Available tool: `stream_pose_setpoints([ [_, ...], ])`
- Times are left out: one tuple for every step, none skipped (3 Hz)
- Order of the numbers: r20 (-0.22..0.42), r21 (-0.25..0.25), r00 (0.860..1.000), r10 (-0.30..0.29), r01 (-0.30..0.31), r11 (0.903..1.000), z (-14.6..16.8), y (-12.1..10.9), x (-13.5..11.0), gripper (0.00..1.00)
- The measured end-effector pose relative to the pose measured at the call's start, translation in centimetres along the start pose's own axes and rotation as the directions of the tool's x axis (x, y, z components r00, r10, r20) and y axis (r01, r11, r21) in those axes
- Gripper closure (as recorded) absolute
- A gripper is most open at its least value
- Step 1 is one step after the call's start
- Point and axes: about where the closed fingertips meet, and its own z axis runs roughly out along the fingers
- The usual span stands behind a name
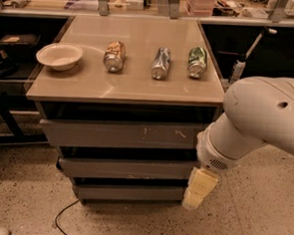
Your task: Open bottom drawer
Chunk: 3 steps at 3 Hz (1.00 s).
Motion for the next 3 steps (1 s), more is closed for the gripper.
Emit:
stream_pose_setpoints([
  [0.046, -0.097, 0.999, 0.017, -0.012, 0.9952, 5.9, 2.5, -1.8, 0.00],
  [0.125, -0.200, 0.990, 0.061, -0.036, 0.9791, 13.5, 4.7, -4.5, 0.00],
  [0.188, -0.267, 0.978, 0.094, -0.041, 0.9628, 20.1, 6.0, -6.7, 0.00],
])
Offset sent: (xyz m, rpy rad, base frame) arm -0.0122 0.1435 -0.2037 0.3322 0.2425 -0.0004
